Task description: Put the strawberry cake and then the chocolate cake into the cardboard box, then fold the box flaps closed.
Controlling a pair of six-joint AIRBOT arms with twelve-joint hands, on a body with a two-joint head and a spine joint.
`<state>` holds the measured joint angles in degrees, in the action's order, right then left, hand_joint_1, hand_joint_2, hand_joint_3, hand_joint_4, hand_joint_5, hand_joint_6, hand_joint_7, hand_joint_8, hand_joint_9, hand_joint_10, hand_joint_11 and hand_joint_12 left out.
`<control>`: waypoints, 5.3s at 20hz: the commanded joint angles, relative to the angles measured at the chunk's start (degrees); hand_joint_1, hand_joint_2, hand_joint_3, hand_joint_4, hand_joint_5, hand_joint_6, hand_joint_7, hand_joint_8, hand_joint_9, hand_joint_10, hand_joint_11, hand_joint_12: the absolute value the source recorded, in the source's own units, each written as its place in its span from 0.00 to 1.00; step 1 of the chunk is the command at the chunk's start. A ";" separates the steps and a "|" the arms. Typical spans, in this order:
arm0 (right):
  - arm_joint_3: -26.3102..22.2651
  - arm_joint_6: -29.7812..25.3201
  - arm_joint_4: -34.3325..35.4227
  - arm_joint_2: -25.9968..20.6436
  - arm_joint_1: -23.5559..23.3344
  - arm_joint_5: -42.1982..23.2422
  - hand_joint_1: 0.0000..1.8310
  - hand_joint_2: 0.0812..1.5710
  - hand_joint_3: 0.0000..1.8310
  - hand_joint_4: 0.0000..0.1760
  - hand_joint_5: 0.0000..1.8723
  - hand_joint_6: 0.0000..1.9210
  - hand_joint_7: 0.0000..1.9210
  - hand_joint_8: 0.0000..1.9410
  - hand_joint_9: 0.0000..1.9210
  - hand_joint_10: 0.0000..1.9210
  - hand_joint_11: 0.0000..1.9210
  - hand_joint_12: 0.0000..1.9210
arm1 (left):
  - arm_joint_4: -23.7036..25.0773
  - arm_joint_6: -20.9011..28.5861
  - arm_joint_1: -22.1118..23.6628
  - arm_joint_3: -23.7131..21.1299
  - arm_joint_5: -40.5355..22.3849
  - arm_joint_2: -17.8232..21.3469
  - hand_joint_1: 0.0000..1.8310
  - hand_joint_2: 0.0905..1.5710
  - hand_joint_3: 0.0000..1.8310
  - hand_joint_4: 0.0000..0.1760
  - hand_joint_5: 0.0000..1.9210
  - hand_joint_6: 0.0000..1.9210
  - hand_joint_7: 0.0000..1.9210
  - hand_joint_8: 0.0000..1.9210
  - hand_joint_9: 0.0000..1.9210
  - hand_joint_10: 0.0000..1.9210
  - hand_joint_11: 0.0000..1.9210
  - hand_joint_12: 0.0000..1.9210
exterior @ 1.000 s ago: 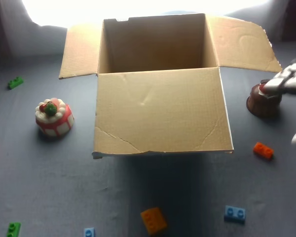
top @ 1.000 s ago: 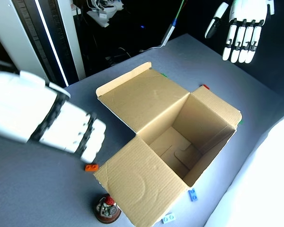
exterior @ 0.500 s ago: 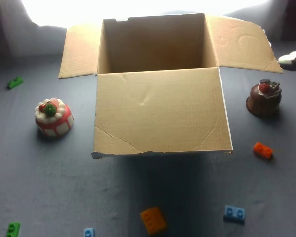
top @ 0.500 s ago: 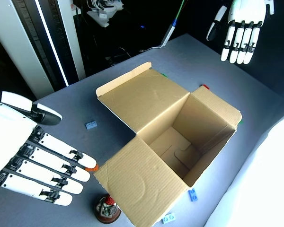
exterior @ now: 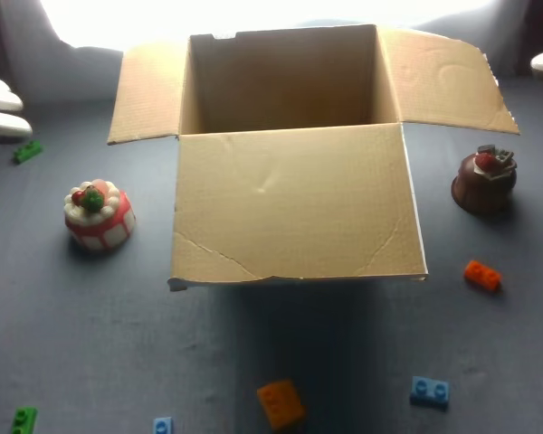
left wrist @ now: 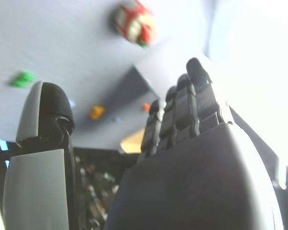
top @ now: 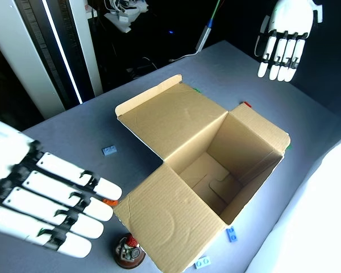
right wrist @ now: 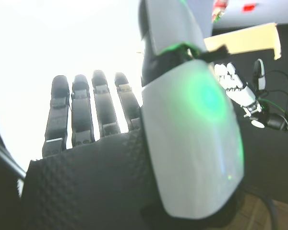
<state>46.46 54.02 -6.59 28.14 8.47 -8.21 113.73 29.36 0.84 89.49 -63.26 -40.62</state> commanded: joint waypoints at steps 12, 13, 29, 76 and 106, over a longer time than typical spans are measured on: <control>0.23 4.38 2.36 -2.05 0.42 -6.59 0.57 0.66 0.00 0.00 0.02 0.00 0.02 0.00 0.03 0.00 0.00 0.07 | -19.65 -7.65 -18.44 2.18 6.47 -7.30 0.63 0.61 0.00 0.35 0.00 0.00 0.00 0.00 0.03 0.00 0.00 0.21; 0.23 4.38 2.63 -2.05 0.42 -6.87 0.56 0.67 0.00 0.01 0.01 0.00 0.01 0.00 0.02 0.00 0.00 0.05 | -20.52 -7.65 -19.45 2.66 6.98 -8.03 0.64 0.61 0.00 0.35 0.00 0.00 0.00 0.00 0.03 0.00 0.00 0.20; 0.18 4.30 7.59 -2.03 0.61 -7.30 0.57 0.65 0.00 0.01 0.02 0.00 0.03 0.00 0.03 0.00 0.00 0.11 | -25.79 -8.66 -23.83 11.46 11.29 -19.77 0.64 0.60 0.00 0.35 0.00 0.00 0.00 0.00 0.03 0.00 0.00 0.23; -0.98 4.90 9.61 -2.03 0.45 -6.24 0.56 0.65 0.00 0.01 0.03 0.00 0.03 0.00 0.03 0.00 0.00 0.14 | -23.46 -8.21 -27.19 22.71 14.63 -30.90 0.68 0.88 0.00 0.00 0.27 0.83 0.22 0.96 0.26 0.98 0.23 1.00; -1.26 4.90 10.03 -2.05 0.50 -8.36 0.59 0.64 0.00 0.06 0.03 0.00 0.04 0.00 0.04 0.00 0.00 0.07 | -0.70 -0.09 6.86 18.71 6.49 -21.20 0.68 0.87 0.00 0.00 0.26 0.83 0.22 0.95 0.28 0.97 0.25 1.00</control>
<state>45.10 58.78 3.49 26.81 9.54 -9.74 116.66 29.63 7.55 107.87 -57.36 -62.39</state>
